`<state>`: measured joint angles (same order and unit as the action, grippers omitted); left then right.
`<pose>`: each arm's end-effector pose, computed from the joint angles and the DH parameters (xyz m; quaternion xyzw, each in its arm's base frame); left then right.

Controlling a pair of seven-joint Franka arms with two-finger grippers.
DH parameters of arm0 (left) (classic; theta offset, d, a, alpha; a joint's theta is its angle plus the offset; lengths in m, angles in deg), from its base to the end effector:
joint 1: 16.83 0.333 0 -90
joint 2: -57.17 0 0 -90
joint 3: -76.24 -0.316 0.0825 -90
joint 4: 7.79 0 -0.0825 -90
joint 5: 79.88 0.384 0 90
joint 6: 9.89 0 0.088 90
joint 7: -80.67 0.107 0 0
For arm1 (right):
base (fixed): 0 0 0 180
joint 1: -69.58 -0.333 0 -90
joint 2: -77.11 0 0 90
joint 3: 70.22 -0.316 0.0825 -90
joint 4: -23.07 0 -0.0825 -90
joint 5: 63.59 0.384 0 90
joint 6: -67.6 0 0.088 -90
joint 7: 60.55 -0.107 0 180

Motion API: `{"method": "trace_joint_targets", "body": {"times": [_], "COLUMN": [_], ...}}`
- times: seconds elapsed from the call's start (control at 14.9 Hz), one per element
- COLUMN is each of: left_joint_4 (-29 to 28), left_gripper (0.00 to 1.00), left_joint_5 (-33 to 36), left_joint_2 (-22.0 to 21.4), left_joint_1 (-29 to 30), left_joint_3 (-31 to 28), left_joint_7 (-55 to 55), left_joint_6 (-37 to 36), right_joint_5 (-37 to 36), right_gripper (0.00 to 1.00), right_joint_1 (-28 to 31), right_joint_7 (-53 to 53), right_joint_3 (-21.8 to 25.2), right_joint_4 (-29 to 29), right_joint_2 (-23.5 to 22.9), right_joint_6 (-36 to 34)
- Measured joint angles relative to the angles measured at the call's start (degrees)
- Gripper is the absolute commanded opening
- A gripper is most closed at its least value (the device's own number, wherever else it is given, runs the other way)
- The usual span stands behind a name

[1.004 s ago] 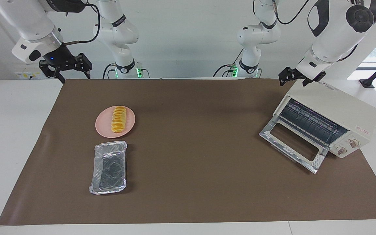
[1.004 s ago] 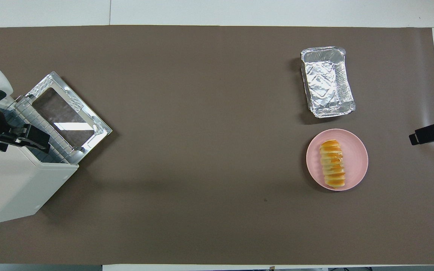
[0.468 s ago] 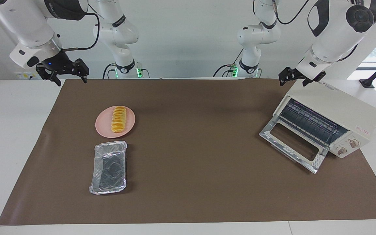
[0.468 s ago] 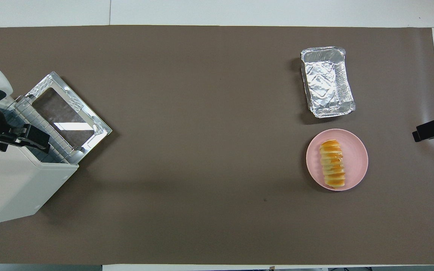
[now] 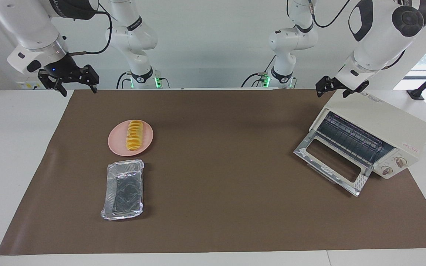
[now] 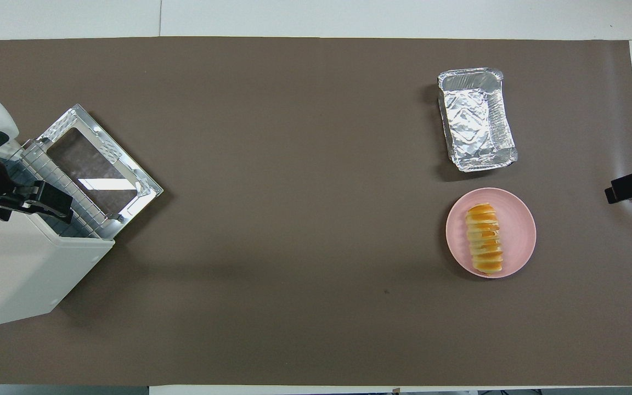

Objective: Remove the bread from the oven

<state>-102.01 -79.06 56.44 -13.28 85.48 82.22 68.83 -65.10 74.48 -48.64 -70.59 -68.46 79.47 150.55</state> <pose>0.5222 -0.0508 0.5830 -0.9897 0.0620 0.1282 0.0128 0.5262 -0.0447 0.6243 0.9964 0.0633 -0.0556 0.0054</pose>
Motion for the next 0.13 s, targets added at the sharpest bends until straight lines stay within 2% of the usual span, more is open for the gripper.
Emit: {"method": "trace_joint_targets", "body": {"times": [0.13], "left_joint_4": [0.0], "left_gripper": [1.0], "left_joint_5": [0.0], "left_joint_2": [0.0], "left_joint_1": [0.0], "left_joint_3": [0.0], "left_joint_7": [0.0], "left_joint_6": [0.0], "right_joint_5": [0.0], "right_gripper": [1.0], "right_joint_1": [0.0], "right_joint_7": [0.0], "right_joint_3": [0.0], "right_joint_4": [0.0], "right_joint_2": [0.0], "right_joint_6": [0.0]}}
